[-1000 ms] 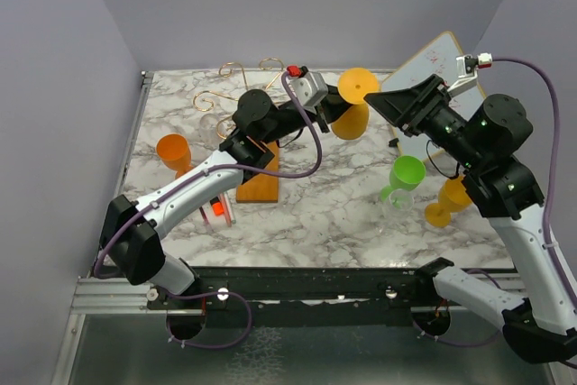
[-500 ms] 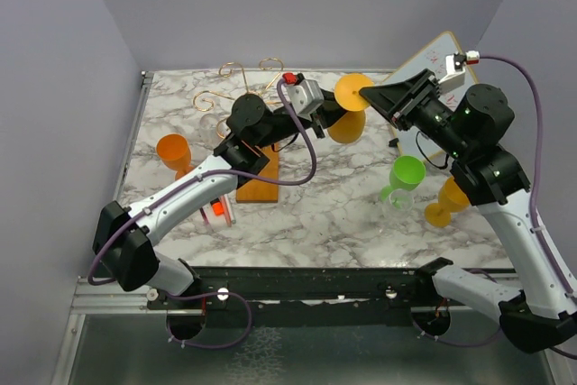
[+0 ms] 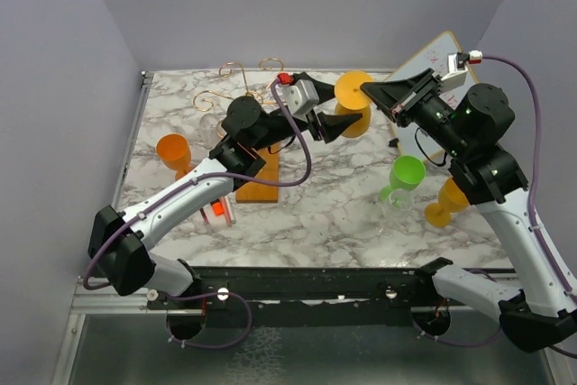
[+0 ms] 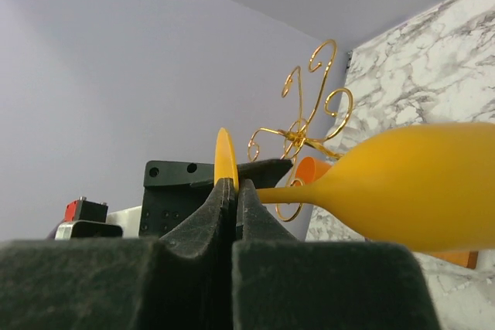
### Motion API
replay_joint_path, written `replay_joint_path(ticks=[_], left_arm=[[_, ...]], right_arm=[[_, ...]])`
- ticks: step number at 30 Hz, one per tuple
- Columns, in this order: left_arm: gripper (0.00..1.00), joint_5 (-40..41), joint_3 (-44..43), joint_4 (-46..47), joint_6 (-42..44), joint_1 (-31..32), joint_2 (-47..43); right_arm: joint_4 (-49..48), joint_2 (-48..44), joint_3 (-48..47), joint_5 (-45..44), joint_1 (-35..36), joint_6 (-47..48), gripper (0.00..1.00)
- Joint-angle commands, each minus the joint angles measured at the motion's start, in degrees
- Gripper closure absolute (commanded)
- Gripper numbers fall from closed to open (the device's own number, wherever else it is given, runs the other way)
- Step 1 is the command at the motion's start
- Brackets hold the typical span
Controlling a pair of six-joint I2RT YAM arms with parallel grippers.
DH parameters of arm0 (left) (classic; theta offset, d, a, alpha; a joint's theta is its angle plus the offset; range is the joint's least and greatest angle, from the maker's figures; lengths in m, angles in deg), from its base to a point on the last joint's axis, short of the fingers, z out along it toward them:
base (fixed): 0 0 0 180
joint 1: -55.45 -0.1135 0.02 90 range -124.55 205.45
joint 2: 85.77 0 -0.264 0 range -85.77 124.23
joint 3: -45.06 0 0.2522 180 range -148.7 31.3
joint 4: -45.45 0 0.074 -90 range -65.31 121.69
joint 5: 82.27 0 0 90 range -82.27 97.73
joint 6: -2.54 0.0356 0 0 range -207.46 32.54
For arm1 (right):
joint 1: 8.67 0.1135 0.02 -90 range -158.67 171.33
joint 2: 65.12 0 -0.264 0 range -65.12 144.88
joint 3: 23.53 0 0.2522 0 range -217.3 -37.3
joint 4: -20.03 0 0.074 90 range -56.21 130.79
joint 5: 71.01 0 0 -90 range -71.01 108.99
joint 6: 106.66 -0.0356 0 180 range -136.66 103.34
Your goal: Place the wine glass upside down on the wine glass rack
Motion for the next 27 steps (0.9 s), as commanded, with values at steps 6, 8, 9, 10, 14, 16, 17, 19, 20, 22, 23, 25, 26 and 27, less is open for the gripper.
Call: replay_joint_path(ticks=[6,8,9,10,14,16,17,19,20,22,23,25,26,27], left_arm=[[0.07,9.50,7.21,0.30,-10.54,0.28,-12.34],[0.03,12.65,9.07,-1.35,-13.24,0.29,-15.83],[0.02,14.22,10.33,-2.24,-14.14,0.29,-17.55],[0.01,15.81,11.16,-3.27,-14.94,0.29,-19.30],[0.01,23.24,10.65,-13.52,-16.31,0.30,-25.02],[0.01,30.01,8.85,-21.28,-16.57,0.27,-26.98],[0.01,33.98,7.92,-24.77,-17.09,0.25,-27.82],[0.01,42.20,6.17,-32.01,-17.45,0.33,-29.38],[0.01,45.59,5.55,-34.87,-17.41,0.26,-30.10],[0.01,50.58,4.95,-38.83,-16.64,0.29,-31.78],[0.01,52.31,4.90,-40.13,-16.26,0.27,-32.74],[0.01,54.93,5.24,-41.14,-15.43,0.29,-34.56],[0.01,55.83,5.36,-41.17,-14.91,0.27,-35.31],[0.01,56.62,5.29,-41.24,-14.49,0.27,-35.92]], right_arm=[[-4.37,0.95,-2.02,-7.05,-0.06,1.80,0.99],[-4.89,1.49,-2.17,-8.40,-0.04,2.70,0.99],[-5.15,1.92,-2.25,-8.86,-0.03,3.24,0.99],[-5.02,2.37,-2.41,-9.26,-0.05,3.46,0.99],[-4.26,5.06,-3.28,-10.17,-0.06,5.42,0.99],[-4.35,6.68,-3.76,-9.72,-0.06,6.84,0.99],[-4.36,7.52,-3.96,-9.39,-0.06,7.00,0.99],[-5.07,9.36,-4.34,-9.02,-0.06,7.44,0.99],[-5.30,10.32,-4.82,-8.57,-0.01,7.94,0.99],[-6.10,12.40,-5.60,-8.18,-0.05,8.66,1.00],[-6.76,13.51,-5.93,-8.03,-0.06,8.79,0.99],[-8.23,16.24,-7.14,-7.13,-0.05,9.65,0.99],[-8.83,17.77,-7.94,-6.43,-0.06,9.85,0.99],[-9.38,19.28,-8.76,-5.47,-0.06,10.16,0.99]])
